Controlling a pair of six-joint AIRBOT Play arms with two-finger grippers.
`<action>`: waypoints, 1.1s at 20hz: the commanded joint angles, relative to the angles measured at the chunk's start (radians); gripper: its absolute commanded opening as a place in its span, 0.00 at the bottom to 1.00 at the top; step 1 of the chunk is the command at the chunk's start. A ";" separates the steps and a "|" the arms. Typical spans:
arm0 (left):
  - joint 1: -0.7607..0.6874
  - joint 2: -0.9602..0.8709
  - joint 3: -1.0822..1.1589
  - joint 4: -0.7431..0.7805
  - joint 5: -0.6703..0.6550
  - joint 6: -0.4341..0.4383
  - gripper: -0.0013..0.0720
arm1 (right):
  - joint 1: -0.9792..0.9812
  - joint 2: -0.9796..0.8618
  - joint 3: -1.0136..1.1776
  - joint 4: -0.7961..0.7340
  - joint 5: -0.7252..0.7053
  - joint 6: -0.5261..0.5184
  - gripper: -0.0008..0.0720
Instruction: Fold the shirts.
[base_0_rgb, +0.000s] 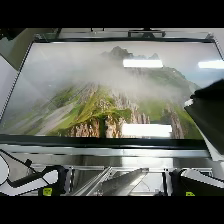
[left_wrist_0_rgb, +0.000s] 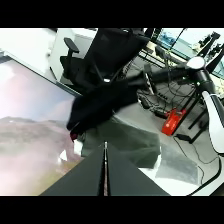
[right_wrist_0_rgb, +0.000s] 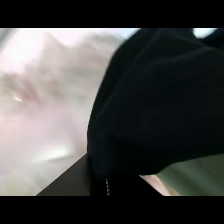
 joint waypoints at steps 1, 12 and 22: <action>-0.027 -0.005 0.000 0.000 -0.008 0.012 0.05 | -0.138 0.089 -0.151 -0.365 0.206 0.113 0.03; -0.229 -0.151 0.000 -0.002 -0.041 0.011 0.04 | -0.231 0.040 -0.320 -0.460 0.231 0.201 0.76; 0.060 -0.047 -0.071 0.241 -0.009 -0.159 0.03 | 0.112 0.098 -0.246 0.358 0.022 0.000 0.03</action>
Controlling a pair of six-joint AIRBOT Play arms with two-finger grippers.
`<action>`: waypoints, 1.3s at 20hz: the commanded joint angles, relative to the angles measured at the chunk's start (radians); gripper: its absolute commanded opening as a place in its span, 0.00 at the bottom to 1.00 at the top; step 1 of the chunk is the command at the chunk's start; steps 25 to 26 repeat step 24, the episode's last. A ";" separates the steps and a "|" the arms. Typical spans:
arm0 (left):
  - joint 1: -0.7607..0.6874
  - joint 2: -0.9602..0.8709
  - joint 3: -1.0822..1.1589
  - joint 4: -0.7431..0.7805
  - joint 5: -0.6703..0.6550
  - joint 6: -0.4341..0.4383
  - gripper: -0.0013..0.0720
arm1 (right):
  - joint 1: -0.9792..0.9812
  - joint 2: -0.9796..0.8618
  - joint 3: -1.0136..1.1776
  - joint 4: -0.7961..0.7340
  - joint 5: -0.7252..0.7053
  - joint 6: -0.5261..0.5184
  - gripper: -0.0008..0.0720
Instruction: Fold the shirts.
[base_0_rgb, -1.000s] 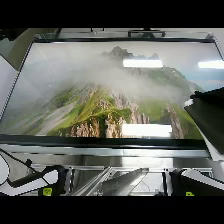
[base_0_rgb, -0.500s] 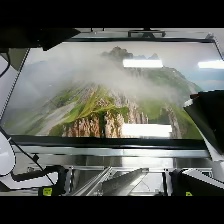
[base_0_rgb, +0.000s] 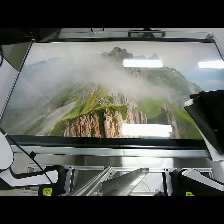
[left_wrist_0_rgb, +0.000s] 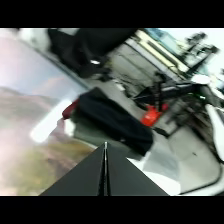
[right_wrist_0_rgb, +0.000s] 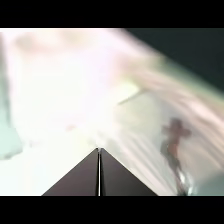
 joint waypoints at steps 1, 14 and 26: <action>0.103 0.126 -0.136 0.235 -0.003 -0.068 0.03 | 0.224 0.053 -0.012 0.094 -0.116 -0.157 0.03; -0.006 0.759 -1.288 0.465 0.159 -0.051 0.03 | 0.651 0.623 -0.754 0.084 -0.310 -0.510 0.04; -0.013 0.796 -1.318 0.465 0.190 -0.051 0.03 | 0.657 0.622 -0.754 0.084 -0.281 -0.505 0.04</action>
